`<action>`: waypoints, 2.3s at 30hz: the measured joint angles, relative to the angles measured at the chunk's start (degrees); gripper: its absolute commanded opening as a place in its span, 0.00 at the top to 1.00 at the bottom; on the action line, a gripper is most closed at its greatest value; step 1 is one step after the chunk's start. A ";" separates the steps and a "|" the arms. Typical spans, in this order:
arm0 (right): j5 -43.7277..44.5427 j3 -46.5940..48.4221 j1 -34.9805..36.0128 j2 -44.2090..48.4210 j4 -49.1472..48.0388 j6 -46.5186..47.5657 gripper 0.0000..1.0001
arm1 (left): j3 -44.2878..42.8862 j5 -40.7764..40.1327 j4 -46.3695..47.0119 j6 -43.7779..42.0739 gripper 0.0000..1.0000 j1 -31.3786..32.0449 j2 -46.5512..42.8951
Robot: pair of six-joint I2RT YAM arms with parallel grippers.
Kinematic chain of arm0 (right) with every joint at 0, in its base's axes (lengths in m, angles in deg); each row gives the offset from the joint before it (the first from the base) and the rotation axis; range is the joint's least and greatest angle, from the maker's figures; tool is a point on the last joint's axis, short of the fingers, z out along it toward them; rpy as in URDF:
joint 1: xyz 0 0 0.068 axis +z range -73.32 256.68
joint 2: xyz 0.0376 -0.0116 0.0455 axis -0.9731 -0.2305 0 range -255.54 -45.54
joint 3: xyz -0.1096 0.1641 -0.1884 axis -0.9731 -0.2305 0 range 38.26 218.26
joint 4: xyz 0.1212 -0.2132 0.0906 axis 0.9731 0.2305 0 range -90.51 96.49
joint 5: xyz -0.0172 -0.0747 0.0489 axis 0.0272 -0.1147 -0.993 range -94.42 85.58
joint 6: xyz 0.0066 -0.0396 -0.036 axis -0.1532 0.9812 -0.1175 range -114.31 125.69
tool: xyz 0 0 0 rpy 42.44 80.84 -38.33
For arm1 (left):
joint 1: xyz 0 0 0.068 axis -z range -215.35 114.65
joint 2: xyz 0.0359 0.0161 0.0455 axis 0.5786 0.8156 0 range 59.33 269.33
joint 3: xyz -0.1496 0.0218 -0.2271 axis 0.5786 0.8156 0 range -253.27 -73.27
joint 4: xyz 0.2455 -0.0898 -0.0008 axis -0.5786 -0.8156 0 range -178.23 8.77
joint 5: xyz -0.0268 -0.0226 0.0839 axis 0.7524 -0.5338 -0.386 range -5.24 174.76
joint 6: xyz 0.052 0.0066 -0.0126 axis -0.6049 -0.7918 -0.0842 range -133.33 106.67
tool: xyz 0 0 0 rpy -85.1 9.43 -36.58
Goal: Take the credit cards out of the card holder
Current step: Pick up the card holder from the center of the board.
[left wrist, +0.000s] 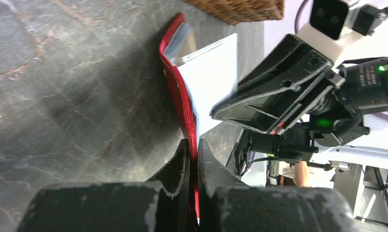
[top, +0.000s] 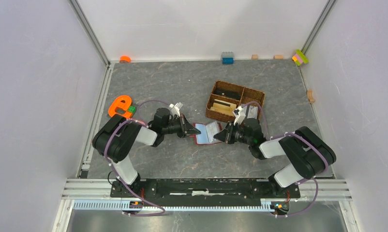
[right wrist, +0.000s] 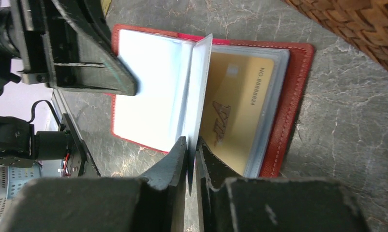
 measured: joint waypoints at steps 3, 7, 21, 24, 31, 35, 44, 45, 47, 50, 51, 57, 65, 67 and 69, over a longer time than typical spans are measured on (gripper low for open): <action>0.98 -0.02 0.00 2.16 1.57 1.09 0.76 | 0.98 -0.39 -0.94 -0.22 0.98 0.00 -4.26; 3.23 -0.46 0.00 6.78 3.63 2.67 0.69 | 2.12 -2.05 -2.84 -1.97 0.98 0.00 -10.67; 12.98 -2.80 0.00 22.40 10.16 9.22 0.02 | 7.02 -7.37 -5.53 -6.27 0.98 0.48 -25.16; 12.90 -2.84 0.00 22.97 10.60 9.42 0.02 | 8.00 -7.30 -5.09 -6.32 0.98 1.40 -28.52; 11.72 -5.35 0.00 30.47 8.17 9.40 0.02 | 9.38 -6.69 -1.14 -6.62 0.98 4.15 -36.63; 8.90 -7.26 0.00 33.64 3.13 9.09 0.02 | 10.67 -5.49 2.40 -6.60 0.98 5.07 -38.75; -0.26 -7.80 -1.14 28.39 -8.83 2.75 0.02 | 12.46 -2.86 8.96 -6.56 0.98 6.19 -40.74; -1.14 -7.87 -1.49 27.63 -10.08 1.75 0.02 | 12.57 -2.60 9.79 -6.56 0.98 6.21 -40.87; -3.26 -8.13 -2.19 25.70 -13.66 -0.79 0.02 | 12.85 -2.21 11.37 -6.54 0.98 6.29 -41.11; -6.56 -8.74 -2.62 22.95 -19.87 -4.70 0.02 | 13.05 -1.49 12.85 -6.51 0.98 6.32 -41.16; -7.72 -8.87 -2.69 22.01 -22.23 -6.10 0.07 | 13.07 -1.44 12.98 -6.54 0.98 6.43 -41.16; -12.31 -9.11 -3.21 16.83 -33.44 -13.44 0.40 | 13.05 -1.36 12.90 -6.54 0.98 6.54 -41.18; -14.62 -9.31 -3.23 15.28 -35.95 -16.28 0.96 | 13.05 -3.19 8.59 -6.86 0.95 6.56 -41.48; -14.60 -9.38 -3.21 15.93 -35.95 -15.52 1.00 | 13.05 -4.72 6.34 -7.72 0.91 6.56 -41.97; -14.23 -9.44 -3.23 16.79 -35.60 -14.40 1.00 | 12.85 -7.69 2.69 -8.98 0.86 6.56 -43.12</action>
